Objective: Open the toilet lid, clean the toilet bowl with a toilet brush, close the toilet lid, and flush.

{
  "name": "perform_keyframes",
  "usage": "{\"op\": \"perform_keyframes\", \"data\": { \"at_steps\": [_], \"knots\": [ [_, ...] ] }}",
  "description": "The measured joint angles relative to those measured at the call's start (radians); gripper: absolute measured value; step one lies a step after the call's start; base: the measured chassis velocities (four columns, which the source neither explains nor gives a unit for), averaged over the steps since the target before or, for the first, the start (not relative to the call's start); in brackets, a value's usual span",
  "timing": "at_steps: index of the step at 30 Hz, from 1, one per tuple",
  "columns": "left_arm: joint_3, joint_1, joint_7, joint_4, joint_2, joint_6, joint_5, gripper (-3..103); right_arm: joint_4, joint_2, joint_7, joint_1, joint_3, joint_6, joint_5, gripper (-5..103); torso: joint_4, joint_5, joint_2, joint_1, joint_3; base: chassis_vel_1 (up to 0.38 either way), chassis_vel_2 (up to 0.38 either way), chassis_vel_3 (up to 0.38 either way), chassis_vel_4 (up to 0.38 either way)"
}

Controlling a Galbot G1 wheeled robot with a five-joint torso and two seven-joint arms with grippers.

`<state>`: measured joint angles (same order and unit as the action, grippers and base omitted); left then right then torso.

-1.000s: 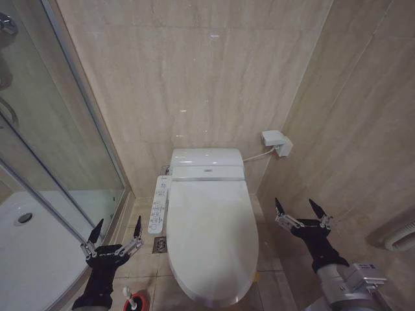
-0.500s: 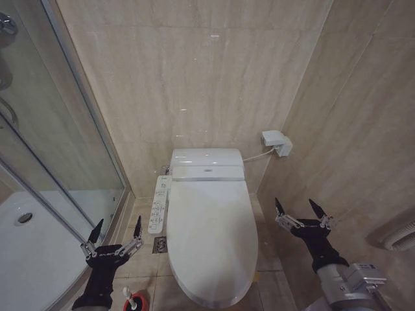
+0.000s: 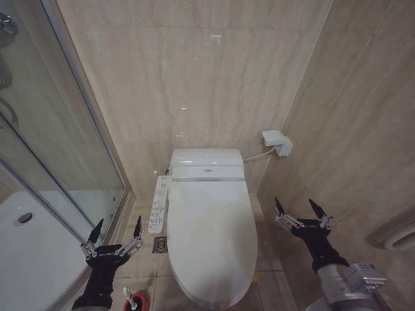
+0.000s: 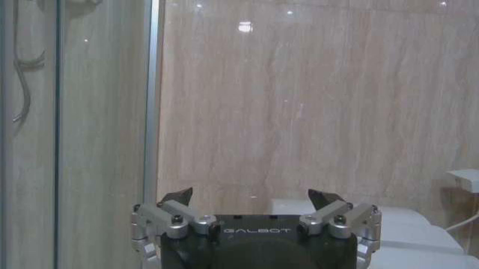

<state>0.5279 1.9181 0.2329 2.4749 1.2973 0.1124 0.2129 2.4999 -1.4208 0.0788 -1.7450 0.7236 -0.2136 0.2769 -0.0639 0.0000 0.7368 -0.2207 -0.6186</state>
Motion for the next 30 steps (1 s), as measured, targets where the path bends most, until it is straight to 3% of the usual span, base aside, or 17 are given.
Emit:
{"op": "perform_keyframes", "data": {
  "at_steps": [30],
  "knots": [
    [0.0,0.0,0.0,0.0,0.0,0.0,0.0,100,0.0,0.0,0.0,0.0,0.0,0.0,0.0,100,0.0,0.0,0.0,0.0,0.0,0.0,0.0,0.0,0.0]
  ]
}}
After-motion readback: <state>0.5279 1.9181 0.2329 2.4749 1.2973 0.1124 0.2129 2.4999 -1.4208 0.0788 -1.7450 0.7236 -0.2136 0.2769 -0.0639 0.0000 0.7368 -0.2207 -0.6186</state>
